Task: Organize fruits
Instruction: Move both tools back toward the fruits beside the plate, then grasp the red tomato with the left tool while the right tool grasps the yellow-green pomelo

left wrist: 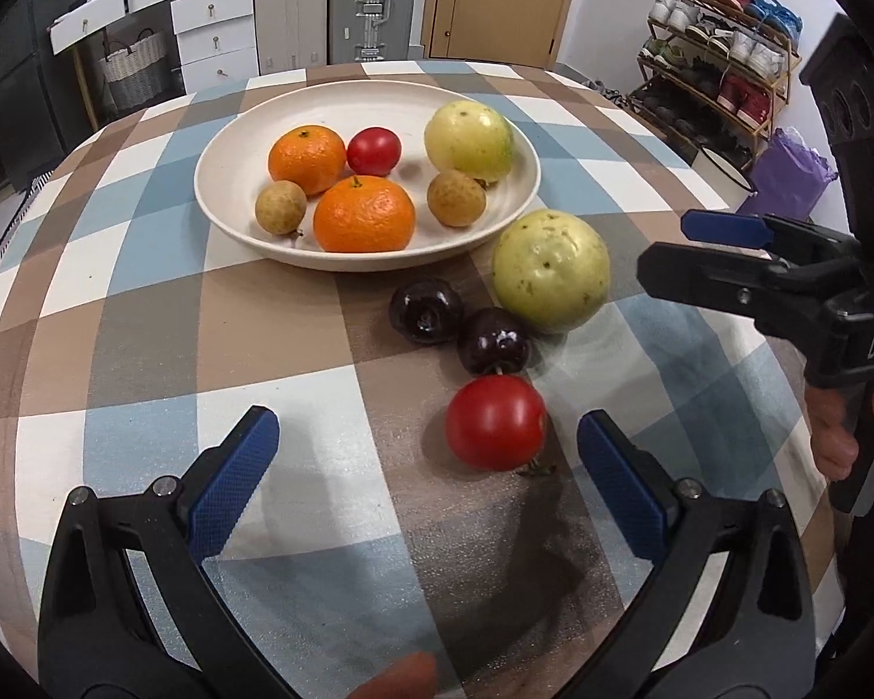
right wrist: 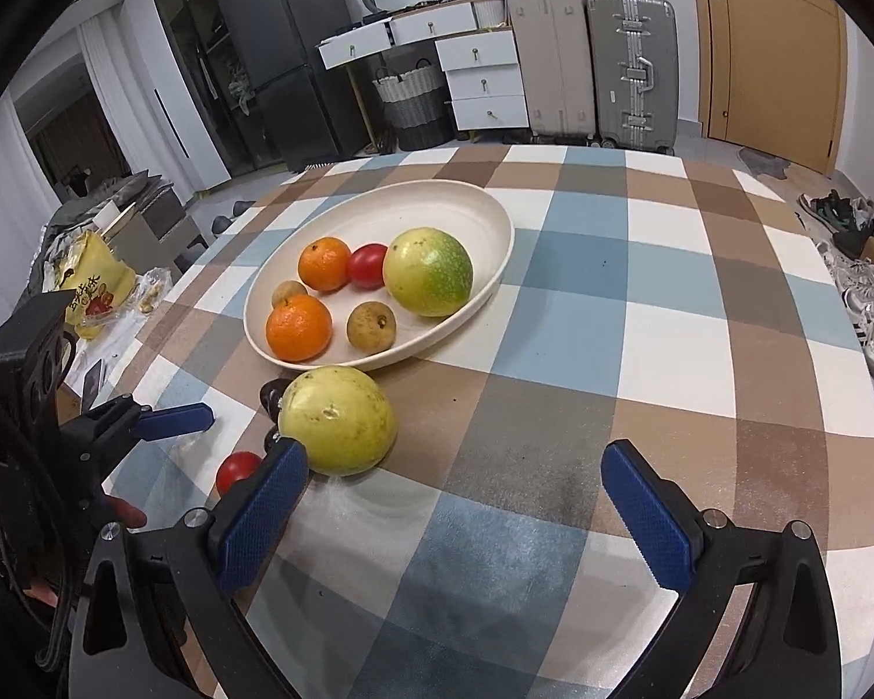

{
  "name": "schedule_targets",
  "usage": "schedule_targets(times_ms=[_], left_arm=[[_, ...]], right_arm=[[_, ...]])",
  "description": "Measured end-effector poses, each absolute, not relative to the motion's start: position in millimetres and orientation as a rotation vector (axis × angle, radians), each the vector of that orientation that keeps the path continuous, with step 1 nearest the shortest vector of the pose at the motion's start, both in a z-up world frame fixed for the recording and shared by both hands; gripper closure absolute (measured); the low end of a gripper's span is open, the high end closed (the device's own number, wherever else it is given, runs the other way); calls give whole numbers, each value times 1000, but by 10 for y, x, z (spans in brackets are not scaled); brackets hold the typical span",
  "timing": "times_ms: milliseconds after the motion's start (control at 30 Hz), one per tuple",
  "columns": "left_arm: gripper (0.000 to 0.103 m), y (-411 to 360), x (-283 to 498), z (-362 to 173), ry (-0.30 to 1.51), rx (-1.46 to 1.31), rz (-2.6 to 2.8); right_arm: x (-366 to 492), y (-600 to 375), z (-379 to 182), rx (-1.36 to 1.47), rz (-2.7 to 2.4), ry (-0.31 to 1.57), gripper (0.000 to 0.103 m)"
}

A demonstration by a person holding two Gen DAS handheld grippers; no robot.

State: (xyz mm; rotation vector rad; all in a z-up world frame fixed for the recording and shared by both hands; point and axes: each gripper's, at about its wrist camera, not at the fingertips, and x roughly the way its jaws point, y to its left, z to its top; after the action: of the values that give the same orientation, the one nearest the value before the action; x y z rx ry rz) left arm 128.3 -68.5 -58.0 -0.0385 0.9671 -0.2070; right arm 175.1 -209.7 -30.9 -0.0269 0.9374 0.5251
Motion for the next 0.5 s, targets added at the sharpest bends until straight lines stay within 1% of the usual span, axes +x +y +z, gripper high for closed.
schedule_targets(times_ms=[67,167,233,267,300,333,367,433,467,500], left_arm=[[2,-711,1292,-585,968,-25,-200],[11,-708,1285,-566,966,-29,-211],[23,-694,1274,-542,960,-42,-240],[27,-691,1272,-532,958,-51,-254],[33,-689,1261,-522,955,-60,-274],[42,-691,1248,-512,951,-70,-303],[47,-693,1240,-508,950,-76,-320],[68,-697,1221,-503,948,-81,-339],[70,-697,1212,-501,949,-84,-345],[74,-694,1203,-500,948,-87,-352]], right_arm=[[1766,-2085,-333,-17,539,945,0],[1786,-2036,-372,-18,555,955,1],[1796,-1996,-397,-14,571,963,1],[1802,-1975,-409,-13,575,967,1],[1808,-1957,-416,-13,577,969,1],[1810,-1940,-418,-10,583,967,1],[1814,-1924,-419,-5,590,966,1],[1820,-1891,-418,-6,591,968,1],[1814,-1880,-414,-8,592,969,1],[1817,-1870,-415,-9,594,971,1]])
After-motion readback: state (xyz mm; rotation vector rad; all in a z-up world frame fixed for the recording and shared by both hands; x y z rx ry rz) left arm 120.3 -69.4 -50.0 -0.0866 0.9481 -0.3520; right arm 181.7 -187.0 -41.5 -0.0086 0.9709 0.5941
